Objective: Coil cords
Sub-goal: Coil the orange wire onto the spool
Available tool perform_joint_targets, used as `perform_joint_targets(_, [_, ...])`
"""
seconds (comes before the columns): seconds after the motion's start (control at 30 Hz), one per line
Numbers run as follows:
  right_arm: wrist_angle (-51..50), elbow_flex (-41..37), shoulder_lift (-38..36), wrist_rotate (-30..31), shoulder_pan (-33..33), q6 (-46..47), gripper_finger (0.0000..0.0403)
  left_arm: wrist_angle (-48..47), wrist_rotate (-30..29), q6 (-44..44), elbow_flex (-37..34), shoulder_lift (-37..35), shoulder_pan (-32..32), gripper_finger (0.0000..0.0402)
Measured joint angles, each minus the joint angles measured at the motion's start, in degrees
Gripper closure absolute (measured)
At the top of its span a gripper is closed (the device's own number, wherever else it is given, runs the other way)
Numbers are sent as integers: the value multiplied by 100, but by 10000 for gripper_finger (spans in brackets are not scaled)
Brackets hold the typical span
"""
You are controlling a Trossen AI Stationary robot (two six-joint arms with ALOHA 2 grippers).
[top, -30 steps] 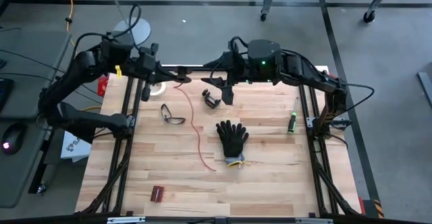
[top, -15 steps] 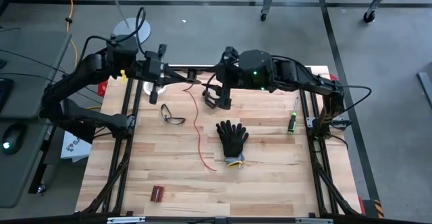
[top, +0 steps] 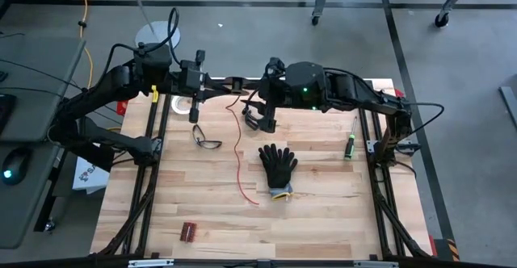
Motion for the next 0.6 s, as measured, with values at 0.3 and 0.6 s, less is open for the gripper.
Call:
perform_joint_targets(0.3, [67, 0, 0, -74, 9, 4, 307, 154, -81, -6, 0, 4, -46, 401])
perform_joint_targets(0.6, [105, 4, -2, -49, 7, 111, 346, 234, -83, -15, -2, 0, -46, 401])
